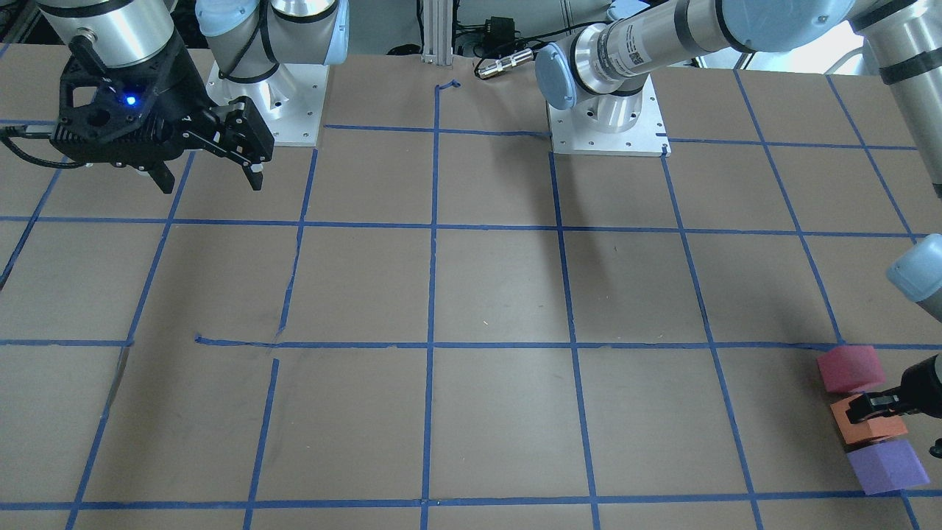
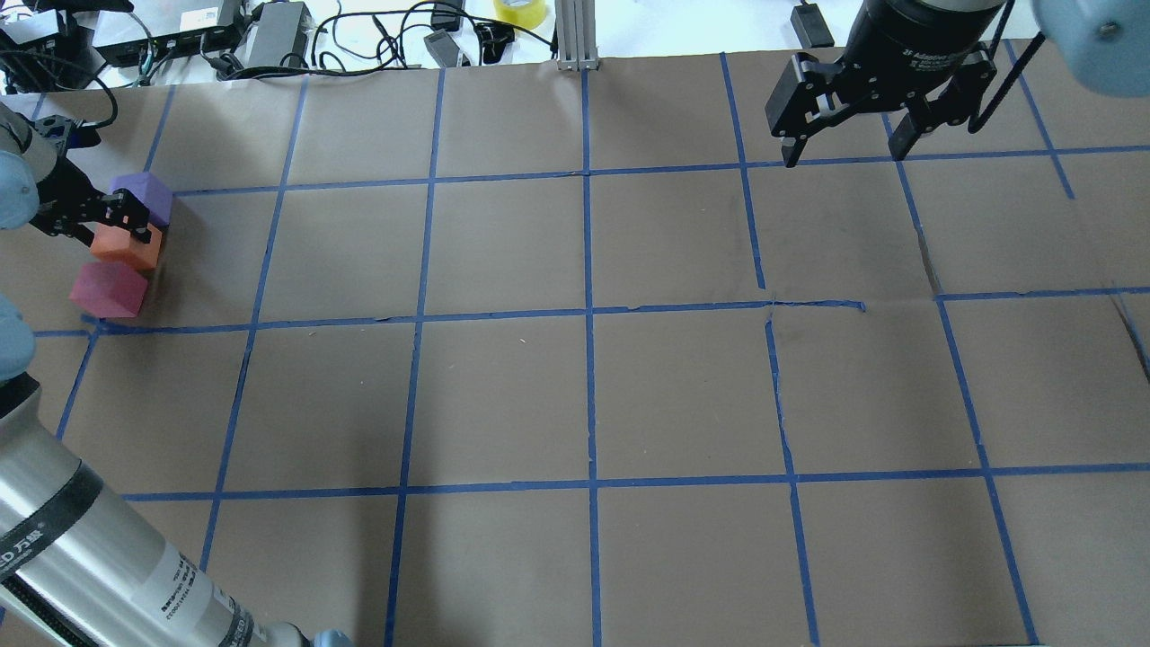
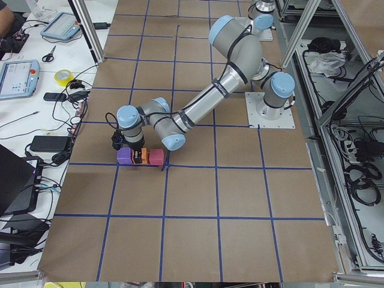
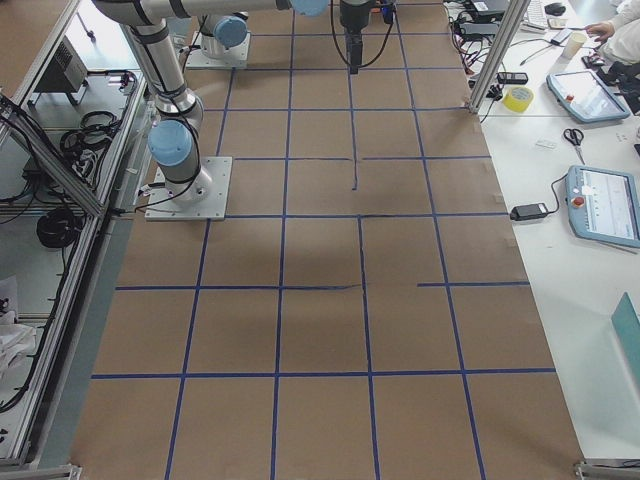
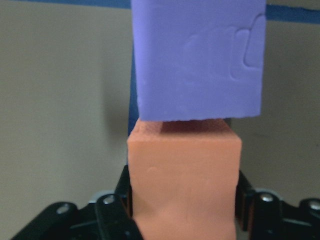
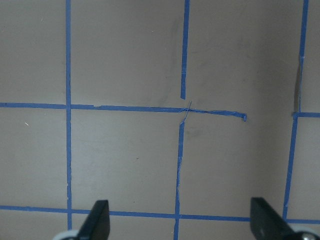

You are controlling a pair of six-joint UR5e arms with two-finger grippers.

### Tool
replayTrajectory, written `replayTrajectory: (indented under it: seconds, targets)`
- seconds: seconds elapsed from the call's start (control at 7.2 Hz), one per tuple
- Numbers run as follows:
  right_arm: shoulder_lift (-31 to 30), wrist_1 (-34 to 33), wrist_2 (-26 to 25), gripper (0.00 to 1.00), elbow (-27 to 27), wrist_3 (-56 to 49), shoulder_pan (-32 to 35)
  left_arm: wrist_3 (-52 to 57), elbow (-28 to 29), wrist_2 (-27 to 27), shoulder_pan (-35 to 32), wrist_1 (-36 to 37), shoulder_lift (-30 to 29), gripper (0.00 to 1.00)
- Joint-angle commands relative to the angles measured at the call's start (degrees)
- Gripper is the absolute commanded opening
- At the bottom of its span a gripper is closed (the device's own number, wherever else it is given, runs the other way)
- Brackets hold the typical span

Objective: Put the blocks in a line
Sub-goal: 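Lower the orange cube between the purple and pink cubes, release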

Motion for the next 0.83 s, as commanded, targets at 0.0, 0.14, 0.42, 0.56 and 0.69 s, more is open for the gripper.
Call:
replayTrajectory:
  seconds: [0.0, 0.14, 0.42, 0.56, 0.69]
  targets:
    - [0.0, 0.0, -0.03, 1.0, 0.0, 0.04, 0.03, 0.32, -0.08, 0.28, -0.1, -0.8, 3.83, 1.0]
    - [0.0, 0.0, 0.05, 1.0, 0.0, -0.05, 0.03, 0.15, -0.43, 0.28, -0.88, -5.24, 7.6, 1.0]
    - [0.0, 0.09, -0.12, 1.0, 0.0, -0.05, 0.03, -0.9, -2.88, 0.19, -3.86, -16.33, 18.48, 1.0]
    - [0.0, 0.0, 0.05, 1.0, 0.0, -0.05, 0.03, -4.91, -3.77, -0.16, -7.1, -21.58, 23.93, 1.0]
    - [0.0, 0.09, -0.12, 1.0, 0.0, -0.05, 0.03, -10.61, -3.95, -0.25, -11.13, -24.24, 28.51, 1.0]
